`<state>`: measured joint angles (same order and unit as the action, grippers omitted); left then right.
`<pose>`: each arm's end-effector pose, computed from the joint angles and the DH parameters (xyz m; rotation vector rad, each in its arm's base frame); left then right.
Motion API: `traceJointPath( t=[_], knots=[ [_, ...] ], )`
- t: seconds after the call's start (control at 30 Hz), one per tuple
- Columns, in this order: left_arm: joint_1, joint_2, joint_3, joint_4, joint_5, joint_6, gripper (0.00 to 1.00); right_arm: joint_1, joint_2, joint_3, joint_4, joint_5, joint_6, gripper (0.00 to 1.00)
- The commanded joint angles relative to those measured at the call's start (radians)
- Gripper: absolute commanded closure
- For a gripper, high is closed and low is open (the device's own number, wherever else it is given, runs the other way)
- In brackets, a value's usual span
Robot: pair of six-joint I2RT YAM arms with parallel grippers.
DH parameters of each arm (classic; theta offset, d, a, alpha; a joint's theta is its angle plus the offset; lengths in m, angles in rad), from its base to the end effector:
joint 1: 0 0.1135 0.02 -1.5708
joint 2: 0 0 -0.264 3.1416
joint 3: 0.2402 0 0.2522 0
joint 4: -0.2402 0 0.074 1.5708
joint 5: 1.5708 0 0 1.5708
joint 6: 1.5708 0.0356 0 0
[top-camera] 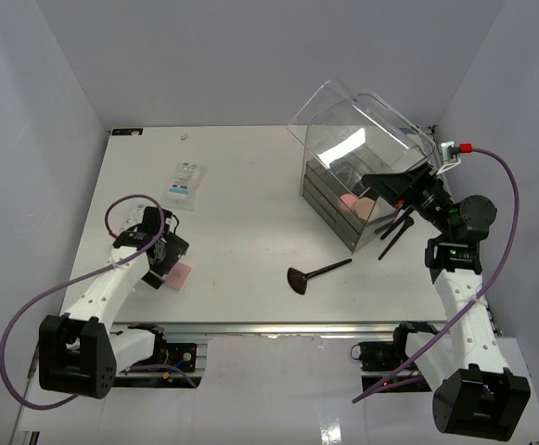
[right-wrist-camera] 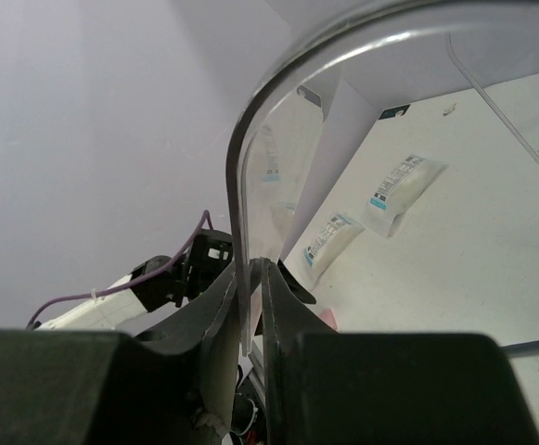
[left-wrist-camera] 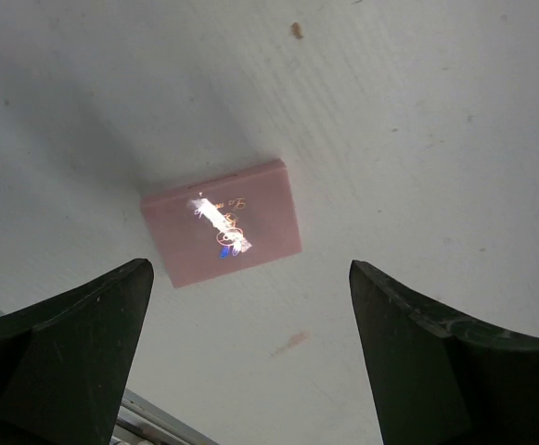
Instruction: Organize the makeup
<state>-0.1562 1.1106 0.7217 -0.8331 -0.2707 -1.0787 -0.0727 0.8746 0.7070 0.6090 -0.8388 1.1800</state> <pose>0.1884 -0.0200 0.2109 -1.2611 2.3917 0.0244 0.1921 0.0126 0.3761 0.0186 1.4196 1.4039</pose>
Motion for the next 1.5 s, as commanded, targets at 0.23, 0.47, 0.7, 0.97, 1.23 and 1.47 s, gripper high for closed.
traceJointPath(
  t=[0.23, 0.47, 0.7, 0.97, 1.23, 1.47],
  knots=[
    [0.004, 0.056, 0.002, -0.083, -0.033, -0.219, 0.02, -0.002, -0.031, 0.001, 0.117, -0.036, 0.015, 0.83],
    [0.004, 0.116, -0.005, -0.042, -0.005, -0.206, 0.02, -0.007, -0.039, -0.003, 0.116, -0.036, 0.016, 0.83],
    [0.005, 0.168, 0.006, -0.008, 0.004, -0.179, 0.02, -0.012, -0.039, -0.005, 0.115, -0.036, 0.015, 0.83],
    [0.004, 0.203, 0.014, 0.025, 0.018, -0.157, 0.02, -0.015, -0.041, -0.007, 0.113, -0.037, 0.012, 0.83],
    [0.004, 0.246, 0.009, 0.038, 0.016, -0.152, 0.02, -0.018, -0.043, -0.009, 0.113, -0.037, 0.013, 0.83],
    [0.004, 0.240, -0.010, 0.063, 0.013, -0.131, 0.15, -0.021, -0.046, -0.012, 0.113, -0.040, 0.015, 0.83]
  ],
)
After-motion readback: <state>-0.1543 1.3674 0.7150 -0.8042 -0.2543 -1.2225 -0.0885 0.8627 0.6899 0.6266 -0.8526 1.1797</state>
